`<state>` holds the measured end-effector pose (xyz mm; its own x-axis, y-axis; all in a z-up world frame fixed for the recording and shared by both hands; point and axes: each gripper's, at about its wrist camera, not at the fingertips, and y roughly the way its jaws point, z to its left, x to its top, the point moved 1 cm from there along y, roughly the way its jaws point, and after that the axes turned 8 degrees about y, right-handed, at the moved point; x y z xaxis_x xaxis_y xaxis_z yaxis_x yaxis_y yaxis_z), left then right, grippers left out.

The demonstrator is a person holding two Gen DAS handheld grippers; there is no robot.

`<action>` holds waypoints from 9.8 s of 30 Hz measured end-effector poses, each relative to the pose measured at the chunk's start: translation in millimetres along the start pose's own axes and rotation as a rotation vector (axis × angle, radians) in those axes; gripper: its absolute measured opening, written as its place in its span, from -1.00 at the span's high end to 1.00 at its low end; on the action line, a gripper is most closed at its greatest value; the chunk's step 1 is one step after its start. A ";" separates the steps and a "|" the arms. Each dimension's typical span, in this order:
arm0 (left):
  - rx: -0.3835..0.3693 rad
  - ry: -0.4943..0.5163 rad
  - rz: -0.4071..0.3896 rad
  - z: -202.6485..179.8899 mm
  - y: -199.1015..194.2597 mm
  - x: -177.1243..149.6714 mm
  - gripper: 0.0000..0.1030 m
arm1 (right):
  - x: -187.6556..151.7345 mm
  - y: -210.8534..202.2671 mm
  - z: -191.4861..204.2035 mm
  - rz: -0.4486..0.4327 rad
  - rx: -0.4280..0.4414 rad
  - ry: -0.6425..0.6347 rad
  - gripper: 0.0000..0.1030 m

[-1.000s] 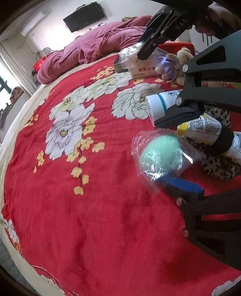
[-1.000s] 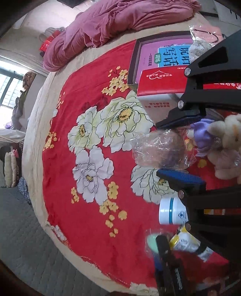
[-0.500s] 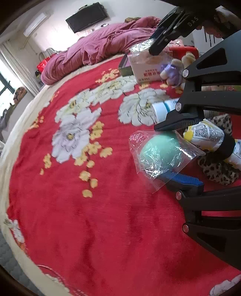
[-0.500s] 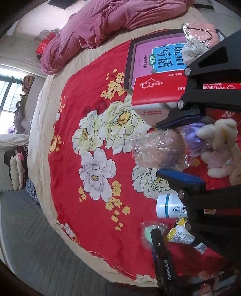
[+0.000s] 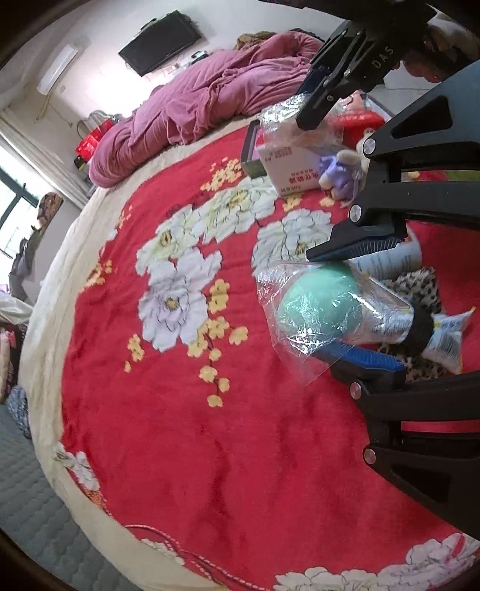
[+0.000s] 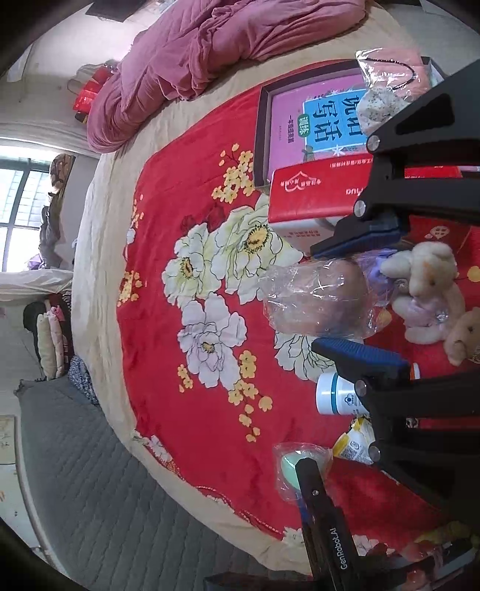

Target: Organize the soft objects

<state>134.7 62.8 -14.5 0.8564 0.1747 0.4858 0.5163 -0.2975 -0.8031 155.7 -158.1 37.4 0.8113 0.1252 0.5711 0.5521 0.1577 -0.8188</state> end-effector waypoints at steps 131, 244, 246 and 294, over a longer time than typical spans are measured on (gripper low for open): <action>-0.061 0.635 0.261 -361.2 172.0 -47.1 0.14 | -130.0 -38.4 -281.2 0.046 0.013 0.401 0.14; -0.058 0.552 0.015 -316.9 25.0 -34.7 -0.53 | -97.2 -122.8 -254.4 -0.205 -0.161 0.412 -0.45; -0.054 0.541 0.009 -309.2 19.5 -34.8 -0.53 | -94.5 -125.4 -249.8 -0.212 -0.153 0.413 -0.49; 0.189 0.139 0.013 -20.2 -55.8 -76.7 -0.54 | -86.8 -78.6 -43.2 -0.092 0.068 0.072 -0.56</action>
<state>40.1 47.0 0.0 0.8608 0.0371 0.5076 0.5082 -0.1158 -0.8534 50.2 -223.6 49.6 0.7707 0.0365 0.6362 0.6128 0.2315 -0.7556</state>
